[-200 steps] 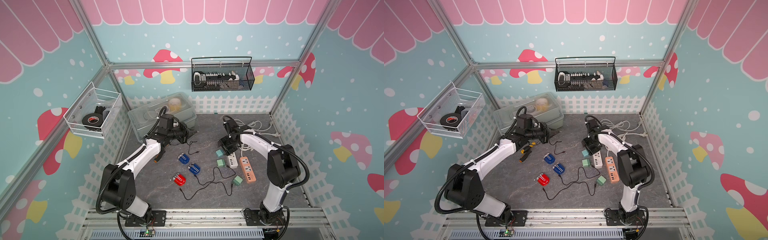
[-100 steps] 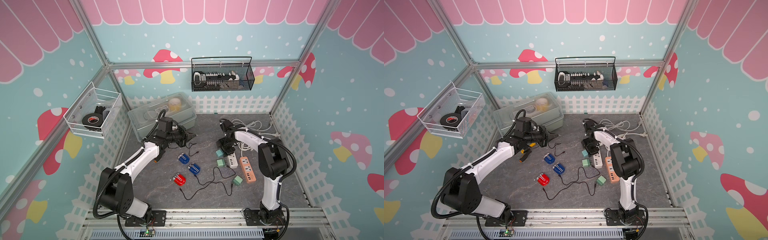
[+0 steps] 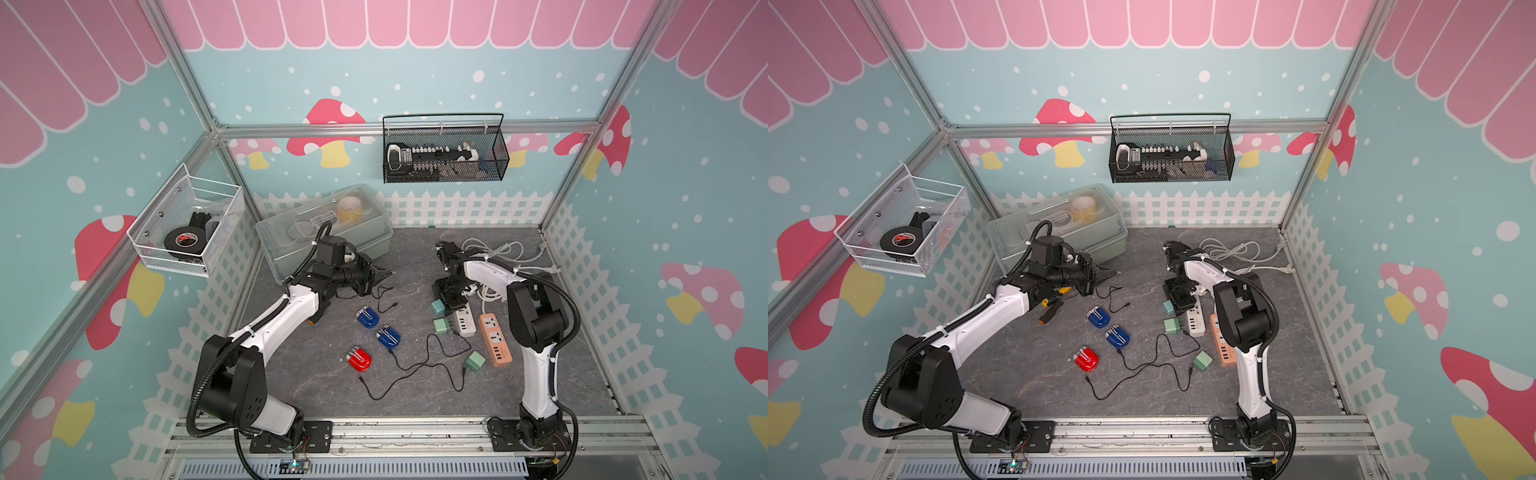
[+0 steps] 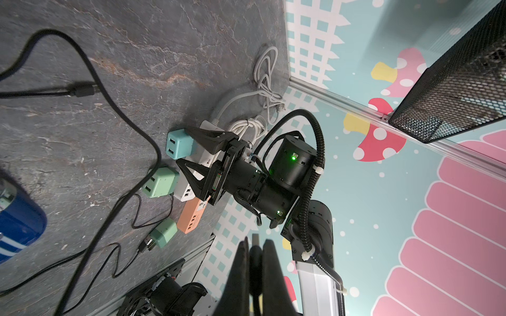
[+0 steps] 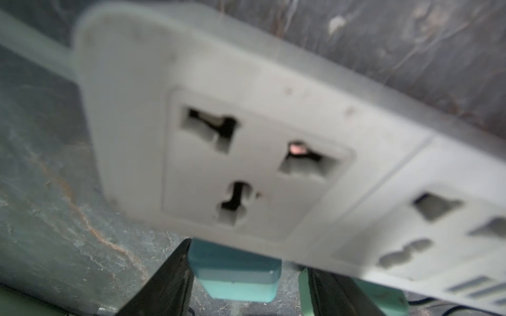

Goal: Charge the electric shaver
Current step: Pick up the plug from the center of the board.

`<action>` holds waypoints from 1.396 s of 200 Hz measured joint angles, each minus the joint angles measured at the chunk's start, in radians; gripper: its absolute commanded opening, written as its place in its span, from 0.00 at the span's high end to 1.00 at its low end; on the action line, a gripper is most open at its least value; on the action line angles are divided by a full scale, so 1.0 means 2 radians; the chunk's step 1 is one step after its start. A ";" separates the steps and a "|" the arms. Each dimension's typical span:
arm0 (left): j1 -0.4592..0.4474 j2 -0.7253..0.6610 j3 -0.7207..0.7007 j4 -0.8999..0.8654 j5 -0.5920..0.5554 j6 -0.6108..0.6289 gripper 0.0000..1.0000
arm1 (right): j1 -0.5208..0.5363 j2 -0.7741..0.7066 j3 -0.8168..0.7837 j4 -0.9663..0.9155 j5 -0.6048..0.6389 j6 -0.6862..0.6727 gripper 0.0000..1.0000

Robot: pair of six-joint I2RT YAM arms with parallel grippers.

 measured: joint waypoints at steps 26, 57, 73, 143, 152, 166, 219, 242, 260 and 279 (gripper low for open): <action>0.000 -0.002 -0.006 0.002 0.000 0.000 1.00 | 0.000 0.011 0.012 -0.012 0.000 0.008 0.42; 0.000 -0.004 -0.014 0.003 0.000 0.000 1.00 | 0.001 0.013 0.013 -0.019 0.001 0.015 0.60; 0.000 -0.004 -0.014 0.005 0.000 0.000 1.00 | 0.001 0.013 0.016 -0.019 0.000 0.023 0.80; -0.002 -0.005 -0.015 0.070 0.011 -0.009 1.00 | -0.001 -0.037 0.036 0.023 -0.002 -0.040 1.00; -0.004 -0.004 -0.014 0.088 0.013 -0.013 1.00 | -0.003 -0.073 0.021 0.054 -0.005 -0.054 1.00; -0.009 0.001 -0.010 0.118 0.017 -0.020 1.00 | -0.008 -0.142 -0.015 0.112 -0.014 -0.071 1.00; -0.033 0.023 0.013 0.227 0.011 -0.037 1.00 | -0.030 -0.334 -0.226 0.457 -0.058 -0.100 1.00; -0.047 0.027 0.013 0.282 -0.005 -0.044 1.00 | -0.030 -0.340 -0.320 0.618 -0.070 -0.070 1.00; -0.060 0.034 0.013 0.323 -0.018 -0.051 1.00 | -0.030 -0.327 -0.367 0.719 -0.071 -0.039 1.00; -0.072 0.044 0.012 0.366 -0.030 -0.059 1.00 | -0.030 -0.306 -0.386 0.822 -0.068 -0.006 1.00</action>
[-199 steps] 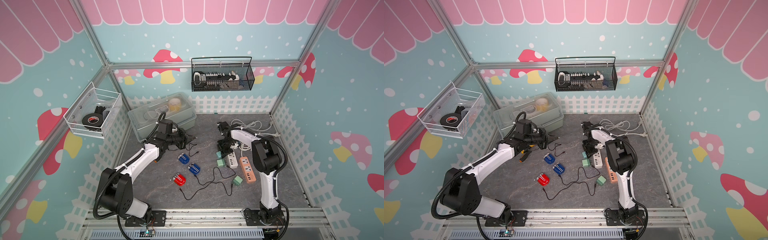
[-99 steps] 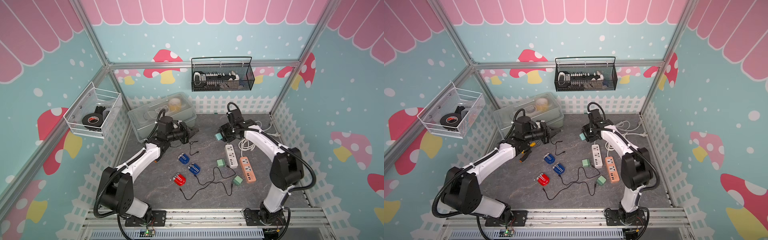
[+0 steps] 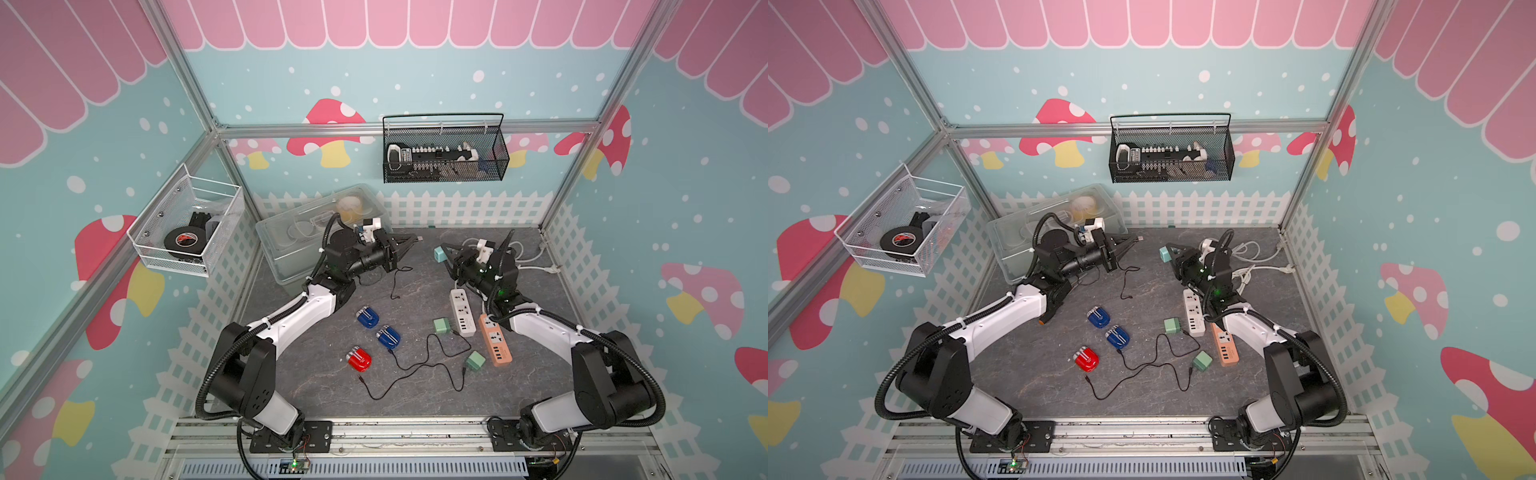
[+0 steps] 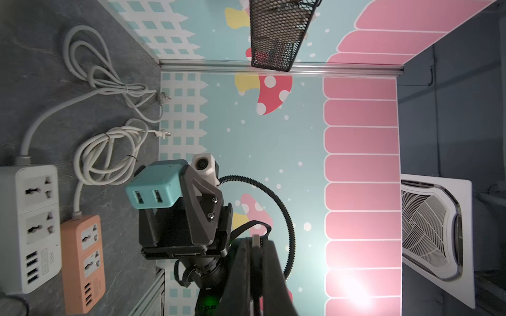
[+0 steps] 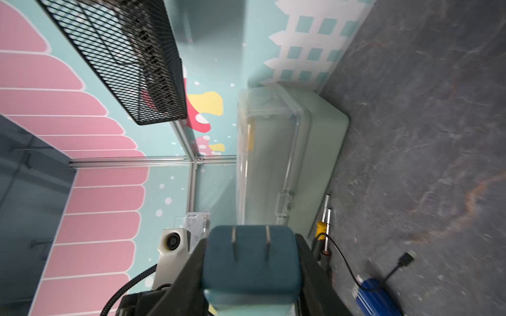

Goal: Charge the electric shaver
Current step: Pick up the plug from the center of the board, then insert the charging cable into the plug.

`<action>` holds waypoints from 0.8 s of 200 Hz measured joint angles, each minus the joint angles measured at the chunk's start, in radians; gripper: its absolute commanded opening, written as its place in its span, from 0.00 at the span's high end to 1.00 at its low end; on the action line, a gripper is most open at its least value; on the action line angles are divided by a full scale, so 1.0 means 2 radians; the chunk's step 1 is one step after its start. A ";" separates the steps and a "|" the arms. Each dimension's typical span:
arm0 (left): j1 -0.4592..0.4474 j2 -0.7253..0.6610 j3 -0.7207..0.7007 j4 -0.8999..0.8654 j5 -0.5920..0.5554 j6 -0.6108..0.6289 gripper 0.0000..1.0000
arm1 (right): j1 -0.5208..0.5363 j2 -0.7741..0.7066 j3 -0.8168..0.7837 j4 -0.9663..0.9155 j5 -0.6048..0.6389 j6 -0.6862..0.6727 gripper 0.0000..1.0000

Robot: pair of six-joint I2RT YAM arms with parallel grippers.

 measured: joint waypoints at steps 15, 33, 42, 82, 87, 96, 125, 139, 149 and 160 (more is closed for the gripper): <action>-0.005 0.006 -0.002 0.025 -0.007 -0.003 1.00 | 0.000 0.015 -0.001 0.071 0.004 0.024 1.00; -0.008 0.009 -0.004 0.043 -0.016 -0.003 1.00 | 0.000 0.019 -0.001 0.125 0.009 0.043 1.00; -0.009 0.009 -0.004 0.048 -0.020 -0.001 1.00 | 0.000 0.019 -0.001 0.147 0.012 0.050 1.00; -0.014 0.013 -0.004 0.070 -0.035 0.006 1.00 | 0.000 0.019 -0.001 0.187 0.017 0.071 1.00; -0.015 0.015 -0.004 0.072 -0.037 0.006 1.00 | 0.000 0.019 -0.001 0.188 0.017 0.072 1.00; -0.017 0.019 -0.004 0.076 -0.039 0.006 1.00 | 0.000 0.019 -0.001 0.189 0.018 0.074 1.00; -0.021 0.032 -0.004 0.076 -0.043 0.009 1.00 | 0.000 0.019 0.000 0.190 0.021 0.082 1.00; -0.024 0.036 -0.004 0.075 -0.045 0.012 1.00 | 0.001 0.019 0.000 0.190 0.023 0.086 1.00; -0.025 0.036 -0.004 0.072 -0.046 0.017 1.00 | 0.001 0.019 0.001 0.191 0.026 0.090 1.00; -0.026 0.036 -0.003 0.072 -0.047 0.020 1.00 | 0.001 0.021 0.001 0.194 0.028 0.092 1.00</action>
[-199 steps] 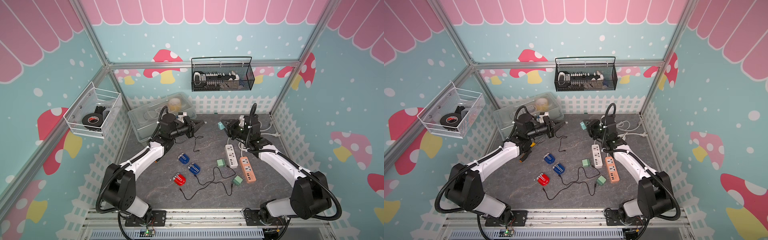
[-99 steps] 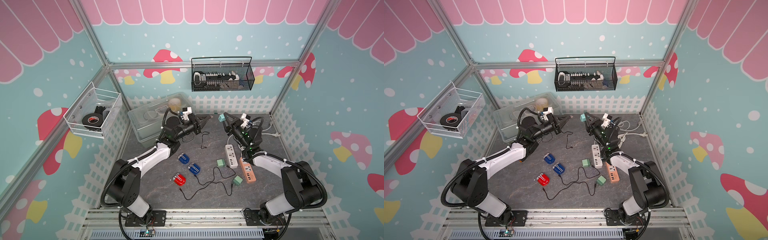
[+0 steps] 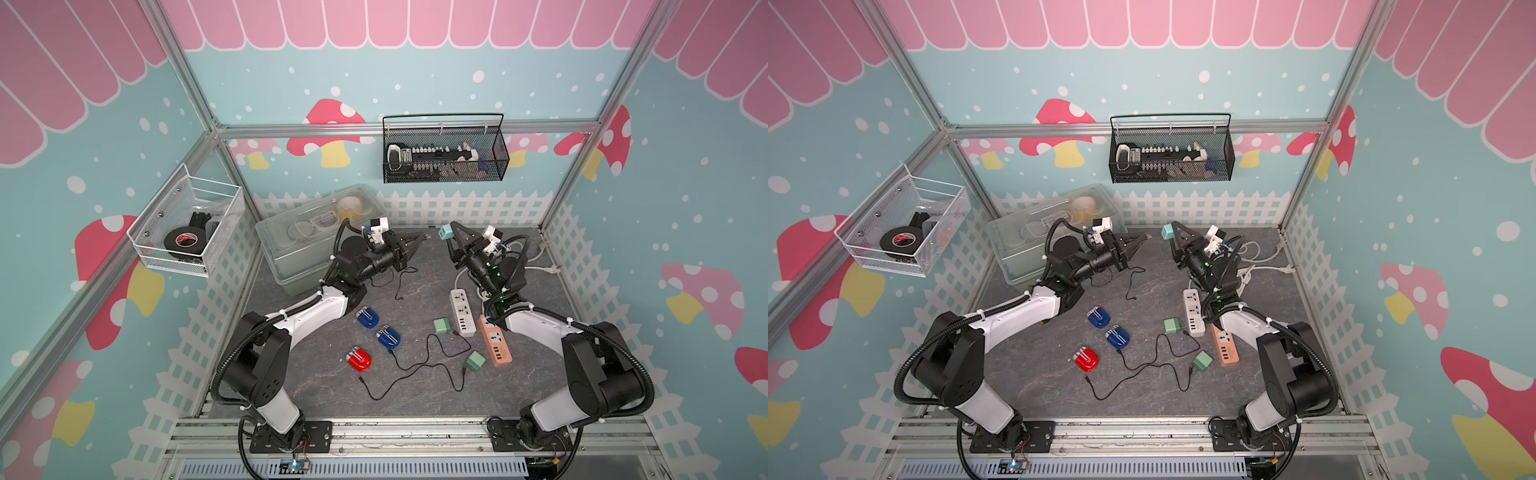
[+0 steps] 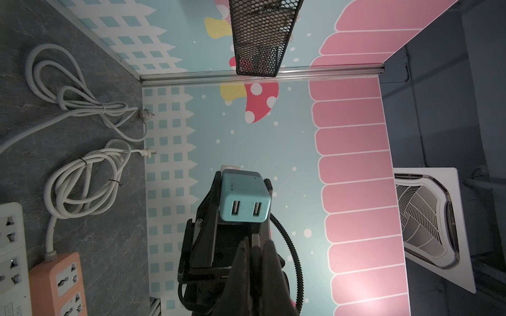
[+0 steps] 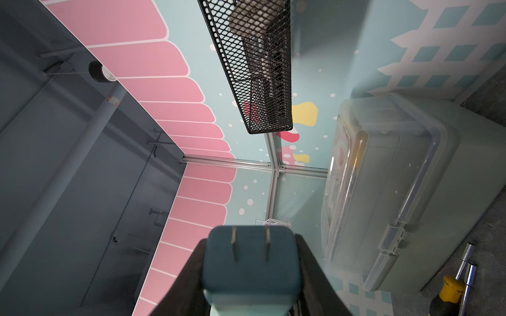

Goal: Charge the electric shaver
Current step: Insert the charging cable into the plug.

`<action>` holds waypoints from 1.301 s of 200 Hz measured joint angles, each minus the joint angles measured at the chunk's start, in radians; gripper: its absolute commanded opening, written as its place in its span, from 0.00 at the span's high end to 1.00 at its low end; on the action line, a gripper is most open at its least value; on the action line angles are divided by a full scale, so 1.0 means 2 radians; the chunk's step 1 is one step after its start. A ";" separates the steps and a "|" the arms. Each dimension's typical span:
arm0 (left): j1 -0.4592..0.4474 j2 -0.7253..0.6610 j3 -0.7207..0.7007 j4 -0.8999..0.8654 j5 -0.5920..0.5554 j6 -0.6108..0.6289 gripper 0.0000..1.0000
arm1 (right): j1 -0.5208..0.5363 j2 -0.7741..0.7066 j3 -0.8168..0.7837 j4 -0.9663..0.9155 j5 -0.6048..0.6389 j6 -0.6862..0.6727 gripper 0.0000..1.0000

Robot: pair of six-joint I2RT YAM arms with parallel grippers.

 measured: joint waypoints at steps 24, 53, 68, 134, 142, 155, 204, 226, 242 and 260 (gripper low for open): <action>-0.002 0.001 0.005 0.000 -0.005 0.002 1.00 | 0.004 0.000 0.000 0.000 0.004 0.004 1.00; -0.008 0.011 0.018 0.001 -0.010 0.003 1.00 | 0.010 0.000 0.001 -0.001 0.009 0.009 1.00; -0.013 0.014 0.021 0.000 -0.012 0.004 1.00 | 0.013 0.001 0.002 -0.001 0.011 0.011 1.00; -0.019 0.016 0.024 -0.002 -0.014 0.008 1.00 | 0.026 0.011 0.006 -0.007 0.019 0.013 1.00; -0.019 0.016 0.024 -0.002 -0.014 0.010 1.00 | 0.026 0.011 0.006 -0.008 0.019 0.013 1.00; -0.019 0.016 0.024 -0.004 -0.016 0.011 1.00 | 0.026 0.011 0.006 -0.008 0.019 0.013 1.00; -0.017 0.016 0.024 -0.015 -0.018 0.015 1.00 | 0.026 0.011 0.006 -0.008 0.023 0.014 1.00; -0.013 0.016 0.024 -0.021 -0.019 0.020 1.00 | 0.026 0.011 0.006 -0.008 0.023 0.015 1.00; -0.010 0.016 0.024 -0.027 -0.020 0.024 1.00 | 0.026 0.011 0.006 -0.008 0.023 0.016 1.00; -0.010 0.016 0.024 -0.030 -0.020 0.025 1.00 | 0.026 0.011 0.006 -0.008 0.023 0.016 1.00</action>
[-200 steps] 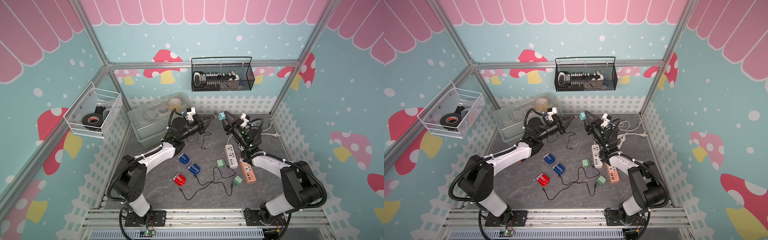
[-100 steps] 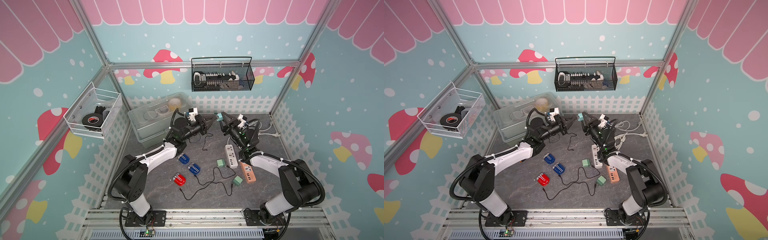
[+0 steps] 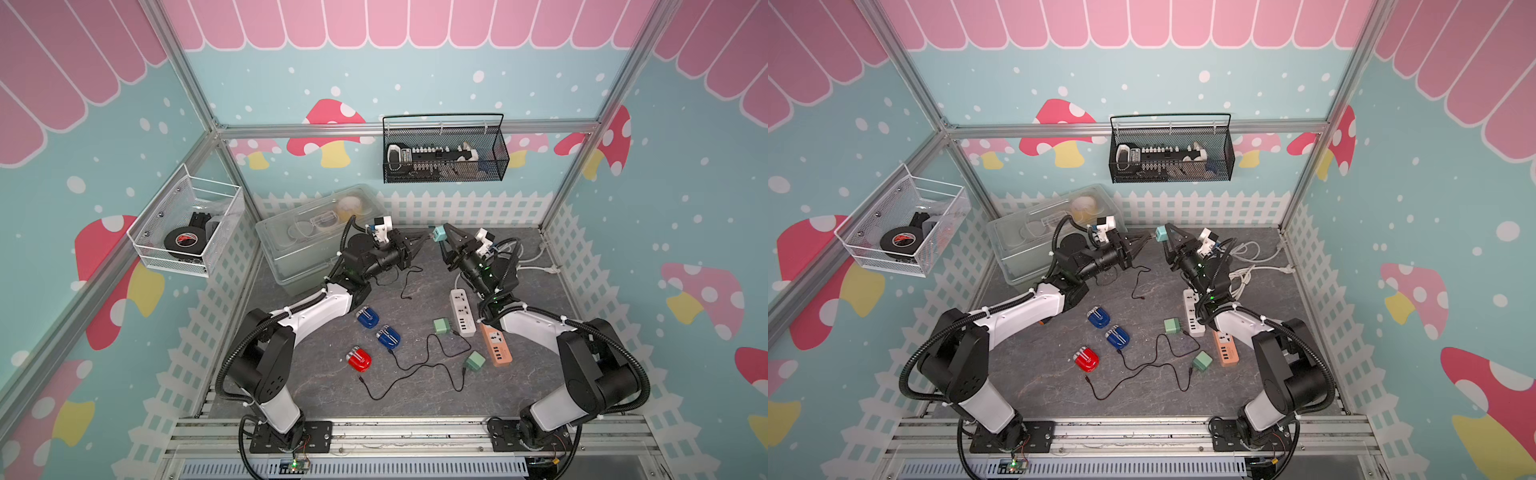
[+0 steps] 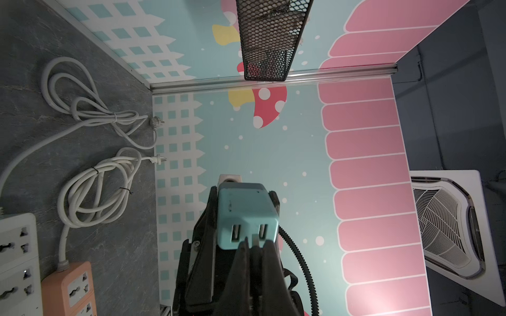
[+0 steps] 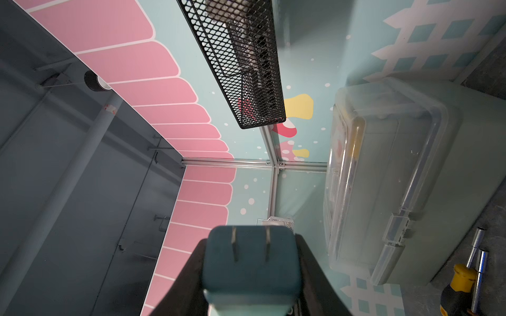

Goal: Charge the electric shaver
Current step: Insert the charging cable into the plug.

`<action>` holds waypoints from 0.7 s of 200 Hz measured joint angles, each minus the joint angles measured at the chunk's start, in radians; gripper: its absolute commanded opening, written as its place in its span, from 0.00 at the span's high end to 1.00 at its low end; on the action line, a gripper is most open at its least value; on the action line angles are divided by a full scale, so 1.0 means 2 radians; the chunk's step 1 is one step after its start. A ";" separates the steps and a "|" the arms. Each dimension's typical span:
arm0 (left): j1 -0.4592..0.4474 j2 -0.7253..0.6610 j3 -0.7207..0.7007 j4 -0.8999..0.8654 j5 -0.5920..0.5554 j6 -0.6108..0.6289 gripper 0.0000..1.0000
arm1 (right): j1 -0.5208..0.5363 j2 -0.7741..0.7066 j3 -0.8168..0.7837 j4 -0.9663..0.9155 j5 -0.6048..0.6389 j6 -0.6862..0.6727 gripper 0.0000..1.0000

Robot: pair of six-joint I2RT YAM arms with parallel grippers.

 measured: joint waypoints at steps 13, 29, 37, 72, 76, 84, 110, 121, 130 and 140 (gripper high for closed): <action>0.000 0.000 0.000 0.000 0.000 0.000 1.00 | 0.000 0.000 0.000 0.000 0.000 0.000 1.00; 0.000 0.000 0.001 0.000 0.000 0.000 1.00 | 0.000 0.000 0.000 -0.001 -0.001 0.001 1.00; 0.000 0.002 0.003 0.000 0.000 0.000 1.00 | 0.000 0.000 0.000 -0.001 -0.002 0.001 1.00; 0.000 0.005 0.011 -0.001 0.000 0.000 1.00 | 0.002 0.000 0.000 -0.006 -0.005 0.001 1.00; 0.000 0.005 0.011 -0.001 0.000 0.000 1.00 | 0.002 0.000 0.000 -0.007 -0.006 0.001 1.00; 0.000 0.005 0.011 -0.002 0.000 0.000 1.00 | 0.002 0.000 0.000 -0.009 -0.006 0.001 1.00; 0.000 0.005 0.011 -0.006 0.000 0.000 1.00 | 0.003 0.000 0.000 -0.014 -0.006 0.002 1.00; 0.000 0.006 0.011 -0.008 0.001 0.000 1.00 | 0.003 0.000 0.000 -0.016 -0.006 0.001 1.00; 0.000 0.007 0.011 -0.008 0.001 0.000 1.00 | 0.003 0.000 0.002 -0.017 -0.006 0.001 1.00; 0.000 0.009 0.013 -0.008 0.001 0.000 1.00 | 0.003 0.000 0.003 -0.020 -0.005 0.001 1.00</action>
